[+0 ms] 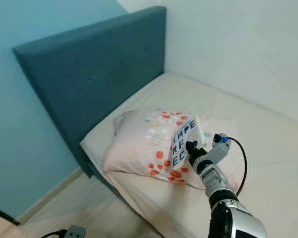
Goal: Clean up the room
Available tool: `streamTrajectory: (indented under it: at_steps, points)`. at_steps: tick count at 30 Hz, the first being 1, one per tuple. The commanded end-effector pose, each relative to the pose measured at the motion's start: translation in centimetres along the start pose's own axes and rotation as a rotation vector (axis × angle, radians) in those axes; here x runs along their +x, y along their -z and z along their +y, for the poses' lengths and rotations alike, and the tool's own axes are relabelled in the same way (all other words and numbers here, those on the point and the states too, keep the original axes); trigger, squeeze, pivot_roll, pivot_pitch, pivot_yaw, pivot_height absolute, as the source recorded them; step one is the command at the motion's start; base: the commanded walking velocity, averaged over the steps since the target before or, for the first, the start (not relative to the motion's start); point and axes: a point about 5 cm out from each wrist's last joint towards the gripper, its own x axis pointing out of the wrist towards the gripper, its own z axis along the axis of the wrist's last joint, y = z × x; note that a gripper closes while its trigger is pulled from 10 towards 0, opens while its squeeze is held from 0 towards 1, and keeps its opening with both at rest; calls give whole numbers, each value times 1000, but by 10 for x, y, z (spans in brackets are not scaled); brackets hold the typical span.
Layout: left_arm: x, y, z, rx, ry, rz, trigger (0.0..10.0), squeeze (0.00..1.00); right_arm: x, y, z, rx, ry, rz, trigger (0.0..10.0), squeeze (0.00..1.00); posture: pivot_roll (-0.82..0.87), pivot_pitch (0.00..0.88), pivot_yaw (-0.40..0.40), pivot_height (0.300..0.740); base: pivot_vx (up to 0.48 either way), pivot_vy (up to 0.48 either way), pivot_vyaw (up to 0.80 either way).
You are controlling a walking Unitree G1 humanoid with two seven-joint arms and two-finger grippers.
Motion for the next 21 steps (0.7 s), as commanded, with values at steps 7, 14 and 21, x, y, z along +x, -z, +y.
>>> streamTrajectory:
  at_steps: [7,14,21]
  points:
    - [-3,17,-1,21,12,70,10000,0,-28,0,-56,-63,359,-7,10000,1000,109,89,-22,740,0,0,0]
    - [-3,15,-3,34,27,66,10000,0,-57,-8,-97,-89,596,-38,10000,1000,86,76,-17,740,0,0,0]
    - [-2,12,-4,37,32,57,10000,0,-60,-18,-101,-111,651,-69,10000,1000,74,65,-16,740,0,0,0]
